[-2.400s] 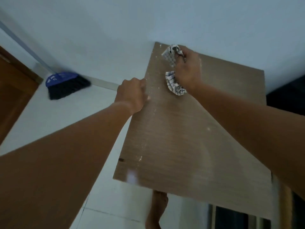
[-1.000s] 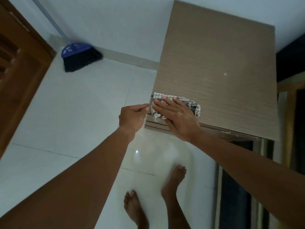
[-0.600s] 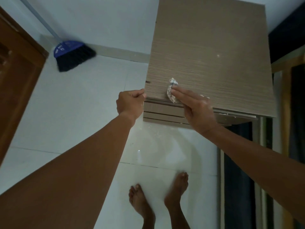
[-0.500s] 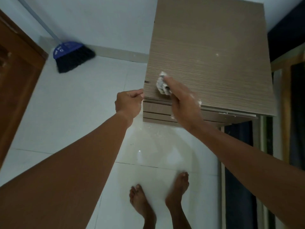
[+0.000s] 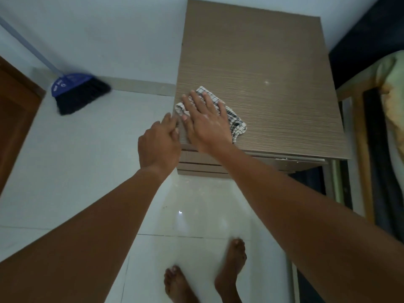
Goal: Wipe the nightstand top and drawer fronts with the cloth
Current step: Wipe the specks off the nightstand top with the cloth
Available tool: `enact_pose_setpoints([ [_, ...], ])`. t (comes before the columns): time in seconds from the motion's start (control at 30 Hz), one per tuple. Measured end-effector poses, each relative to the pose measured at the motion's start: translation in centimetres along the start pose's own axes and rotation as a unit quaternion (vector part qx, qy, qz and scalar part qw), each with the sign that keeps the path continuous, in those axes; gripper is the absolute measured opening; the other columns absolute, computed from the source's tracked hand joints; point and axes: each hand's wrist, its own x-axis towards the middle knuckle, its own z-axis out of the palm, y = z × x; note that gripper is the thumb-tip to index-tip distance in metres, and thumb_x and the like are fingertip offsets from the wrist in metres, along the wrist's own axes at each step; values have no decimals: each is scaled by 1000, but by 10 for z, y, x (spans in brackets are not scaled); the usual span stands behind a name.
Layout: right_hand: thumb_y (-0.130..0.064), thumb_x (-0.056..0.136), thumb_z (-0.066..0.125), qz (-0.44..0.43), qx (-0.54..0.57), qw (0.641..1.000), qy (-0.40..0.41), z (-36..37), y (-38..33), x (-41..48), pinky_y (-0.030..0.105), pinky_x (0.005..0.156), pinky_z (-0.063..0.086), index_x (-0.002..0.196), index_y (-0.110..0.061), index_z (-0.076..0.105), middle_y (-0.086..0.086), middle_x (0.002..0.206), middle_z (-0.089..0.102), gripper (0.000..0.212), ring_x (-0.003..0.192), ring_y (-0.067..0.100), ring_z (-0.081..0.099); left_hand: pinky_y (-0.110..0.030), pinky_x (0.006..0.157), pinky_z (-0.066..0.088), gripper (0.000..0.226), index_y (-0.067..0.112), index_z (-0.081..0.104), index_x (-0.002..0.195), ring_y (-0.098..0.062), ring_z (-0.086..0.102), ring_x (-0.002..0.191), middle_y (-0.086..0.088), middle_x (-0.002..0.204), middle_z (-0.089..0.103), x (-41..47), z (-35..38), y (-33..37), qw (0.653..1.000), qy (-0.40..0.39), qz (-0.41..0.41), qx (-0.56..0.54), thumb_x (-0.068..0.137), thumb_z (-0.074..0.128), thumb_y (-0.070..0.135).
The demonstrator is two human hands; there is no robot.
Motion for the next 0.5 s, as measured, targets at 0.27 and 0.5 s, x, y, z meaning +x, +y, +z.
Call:
enact_pose_setpoints([
  [0.27, -47, 108, 18, 212, 27, 976, 37, 3, 75, -34, 68, 120, -3, 160, -37, 15, -6, 171, 10, 53, 158, 25, 2, -52, 113, 32, 48, 17, 54, 136, -30, 38, 139, -1, 151, 48, -27, 15, -15, 970, -98, 84, 208, 100, 44, 47],
  [0.5, -55, 106, 11, 438, 27, 897, 50, 14, 134, -92, 71, 118, -4, 160, -41, 5, -4, 171, -1, 57, 156, 36, -5, -57, 114, 30, 55, 17, 67, 119, -29, 56, 123, -6, 115, 69, -18, 17, -14, 957, -138, 4, 254, 90, 56, 62],
])
